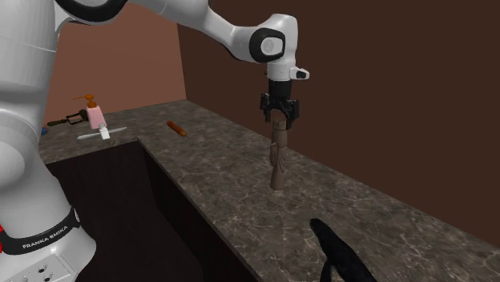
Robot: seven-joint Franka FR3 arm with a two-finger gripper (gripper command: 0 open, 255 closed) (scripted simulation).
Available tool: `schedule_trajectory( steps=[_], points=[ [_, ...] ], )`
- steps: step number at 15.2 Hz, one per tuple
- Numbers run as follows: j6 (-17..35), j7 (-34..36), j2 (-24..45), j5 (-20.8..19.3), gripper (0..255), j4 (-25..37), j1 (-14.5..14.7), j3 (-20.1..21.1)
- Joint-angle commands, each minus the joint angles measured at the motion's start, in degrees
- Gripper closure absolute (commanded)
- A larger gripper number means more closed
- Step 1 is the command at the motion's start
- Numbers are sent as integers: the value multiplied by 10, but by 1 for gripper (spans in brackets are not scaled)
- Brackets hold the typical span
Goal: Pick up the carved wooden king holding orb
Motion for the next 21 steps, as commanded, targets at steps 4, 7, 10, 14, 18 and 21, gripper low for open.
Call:
schedule_trajectory(
  steps=[4,7,10,14,18,21],
  points=[
    [9,0,4,0,255,-5,0,0],
    [9,0,4,0,255,-5,0,0],
    [9,0,4,0,255,-5,0,0],
    [-4,0,-1,0,255,2,0,0],
    [-30,1,-11,-1,255,20,0,-1],
    [-51,2,-16,-2,255,35,0,-1]
  ],
)
